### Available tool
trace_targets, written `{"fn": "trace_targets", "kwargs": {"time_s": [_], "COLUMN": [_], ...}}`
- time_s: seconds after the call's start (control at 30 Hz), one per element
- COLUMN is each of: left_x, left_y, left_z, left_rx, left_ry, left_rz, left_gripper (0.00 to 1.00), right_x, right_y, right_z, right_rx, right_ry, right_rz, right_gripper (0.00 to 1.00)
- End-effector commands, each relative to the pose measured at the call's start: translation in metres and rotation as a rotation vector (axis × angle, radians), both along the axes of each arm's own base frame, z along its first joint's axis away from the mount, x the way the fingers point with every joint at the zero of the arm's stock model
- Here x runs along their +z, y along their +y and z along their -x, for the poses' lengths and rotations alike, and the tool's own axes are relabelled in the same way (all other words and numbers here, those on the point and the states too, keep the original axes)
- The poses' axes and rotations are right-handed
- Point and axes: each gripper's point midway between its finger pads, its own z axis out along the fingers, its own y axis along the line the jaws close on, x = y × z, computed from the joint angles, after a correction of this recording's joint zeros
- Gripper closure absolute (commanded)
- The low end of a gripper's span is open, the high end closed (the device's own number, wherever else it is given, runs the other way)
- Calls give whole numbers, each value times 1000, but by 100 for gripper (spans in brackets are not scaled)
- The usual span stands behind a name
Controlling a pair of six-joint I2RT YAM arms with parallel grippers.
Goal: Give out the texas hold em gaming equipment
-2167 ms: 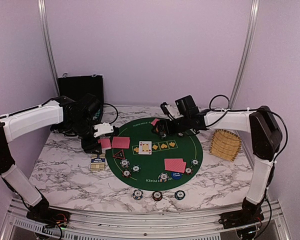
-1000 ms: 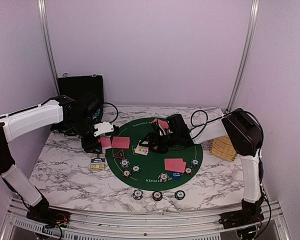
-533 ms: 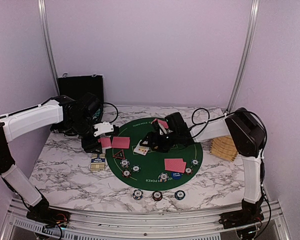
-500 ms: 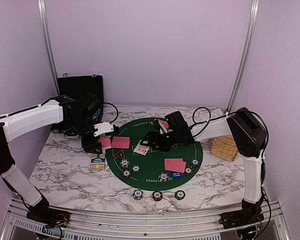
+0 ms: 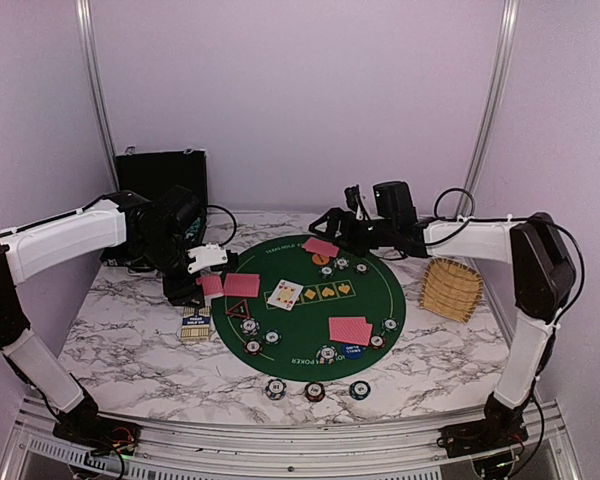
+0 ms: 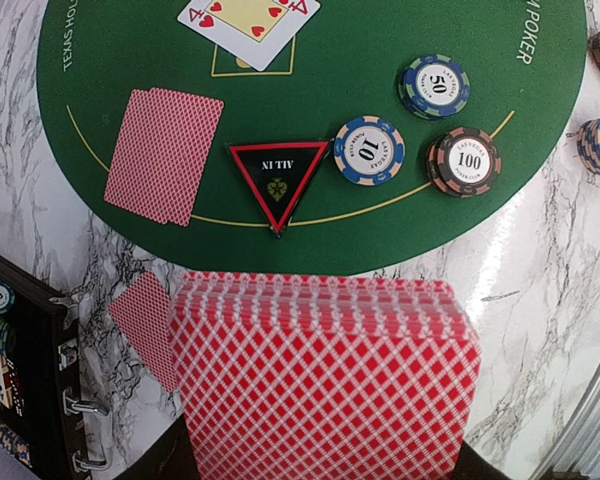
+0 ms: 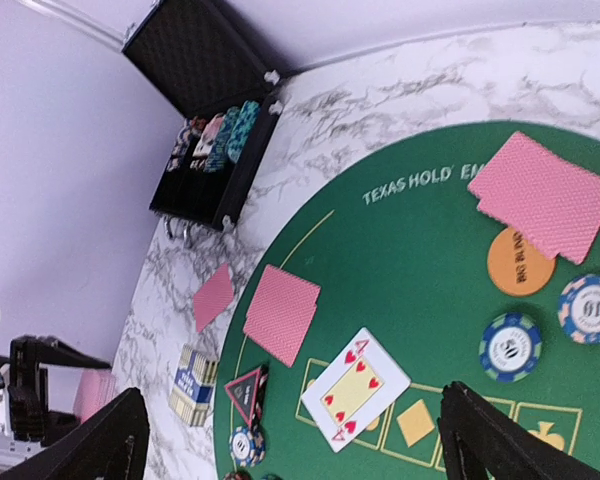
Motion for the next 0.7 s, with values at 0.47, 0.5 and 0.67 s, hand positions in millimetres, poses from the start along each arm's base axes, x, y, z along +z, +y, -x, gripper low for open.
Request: {"fn": "trace_targets", "kwargs": {"time_s": [0.47, 0.5, 0.67], "left_x": [16, 17, 18], "left_y": [-3, -3, -6], "left_z": [0, 0, -2], "left_rx": [3, 3, 6], "left_ry": [-17, -18, -17], "left_rz": [32, 34, 42], "left_gripper": [100, 100, 100], "right_x": [-23, -29, -27], "right_y": [38, 46, 85], "right_z": [46, 50, 75], "right_rx": [119, 142, 251], "right_ry": [156, 171, 162], "right_rz": [-172, -132, -117], "right_gripper": [1, 1, 1]}}
